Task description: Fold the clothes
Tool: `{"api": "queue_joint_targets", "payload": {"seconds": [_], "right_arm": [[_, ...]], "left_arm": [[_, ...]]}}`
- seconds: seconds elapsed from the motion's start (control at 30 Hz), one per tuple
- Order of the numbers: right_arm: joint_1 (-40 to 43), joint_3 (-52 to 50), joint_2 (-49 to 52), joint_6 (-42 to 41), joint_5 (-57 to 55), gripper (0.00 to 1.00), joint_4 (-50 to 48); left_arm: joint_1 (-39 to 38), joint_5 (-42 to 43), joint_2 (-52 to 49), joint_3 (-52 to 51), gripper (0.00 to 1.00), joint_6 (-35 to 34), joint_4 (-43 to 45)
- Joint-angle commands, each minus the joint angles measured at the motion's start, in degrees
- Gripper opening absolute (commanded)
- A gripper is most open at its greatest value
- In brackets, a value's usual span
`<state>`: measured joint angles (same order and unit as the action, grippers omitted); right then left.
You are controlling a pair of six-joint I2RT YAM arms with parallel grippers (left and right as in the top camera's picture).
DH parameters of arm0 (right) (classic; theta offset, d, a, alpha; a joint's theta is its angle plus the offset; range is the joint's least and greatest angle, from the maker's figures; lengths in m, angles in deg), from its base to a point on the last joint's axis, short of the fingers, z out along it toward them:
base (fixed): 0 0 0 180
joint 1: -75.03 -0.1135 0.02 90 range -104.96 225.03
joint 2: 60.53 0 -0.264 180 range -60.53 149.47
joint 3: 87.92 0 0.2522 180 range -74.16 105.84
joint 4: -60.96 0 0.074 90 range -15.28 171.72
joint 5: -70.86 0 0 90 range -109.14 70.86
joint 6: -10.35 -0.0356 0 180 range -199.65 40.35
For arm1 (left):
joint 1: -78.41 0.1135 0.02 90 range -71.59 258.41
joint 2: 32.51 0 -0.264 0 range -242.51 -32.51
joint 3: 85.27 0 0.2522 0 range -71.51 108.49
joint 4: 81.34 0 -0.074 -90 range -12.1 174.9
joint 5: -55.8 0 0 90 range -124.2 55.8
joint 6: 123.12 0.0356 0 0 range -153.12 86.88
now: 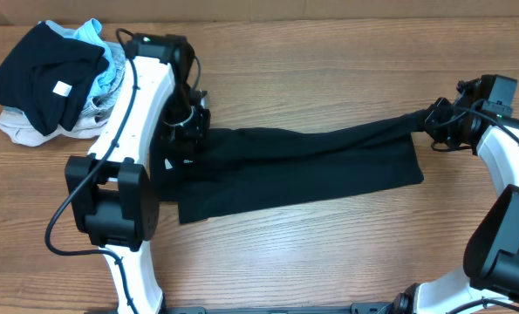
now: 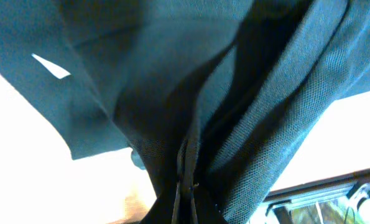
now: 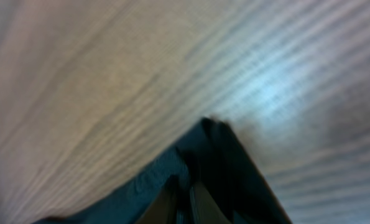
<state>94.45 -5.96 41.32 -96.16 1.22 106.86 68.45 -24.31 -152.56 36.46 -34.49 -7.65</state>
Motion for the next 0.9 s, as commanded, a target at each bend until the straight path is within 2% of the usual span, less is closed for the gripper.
{"api": "queue_joint_targets", "payload": {"seconds": [0.0, 0.2, 0.33, 0.47, 0.77, 0.8, 0.83, 0.87], "right_arm": [[0.0, 0.5, 0.3, -0.5, -4.7, 0.08, 2.3], [0.0, 0.5, 0.3, -1.7, -8.3, 0.08, 7.0], [0.0, 0.5, 0.3, -1.7, -8.3, 0.19, 7.2], [0.0, 0.5, 0.3, -1.7, -8.3, 0.15, 8.0], [0.1, 0.5, 0.3, -1.7, -8.4, 0.14, 8.9], [0.0, 0.5, 0.3, -1.7, -8.3, 0.23, 8.3], [0.0, 0.5, 0.3, -1.6, -8.1, 0.4, 7.4], [0.0, 0.5, 0.3, -1.6, -8.1, 0.49, 6.4]], "left_arm": [[-1.2, 0.5, 1.7, -4.3, 0.05, -0.8, 0.2], [-1.3, 0.2, 1.7, -10.2, 0.04, -1.6, 1.9], [-1.2, 0.2, 1.7, -11.7, 0.05, -1.6, 1.7], [-1.2, -1.6, 1.7, -12.1, 0.04, -1.7, 1.1], [-1.2, -2.8, 1.7, -12.2, 0.04, -3.2, 1.1], [-1.3, -2.8, 1.7, -12.2, 0.04, -3.2, 1.1], [-1.3, -2.8, 1.7, -12.2, 0.04, -3.1, 1.4], [-1.3, -2.8, 1.7, -12.2, 0.04, -3.1, 1.7]]}}
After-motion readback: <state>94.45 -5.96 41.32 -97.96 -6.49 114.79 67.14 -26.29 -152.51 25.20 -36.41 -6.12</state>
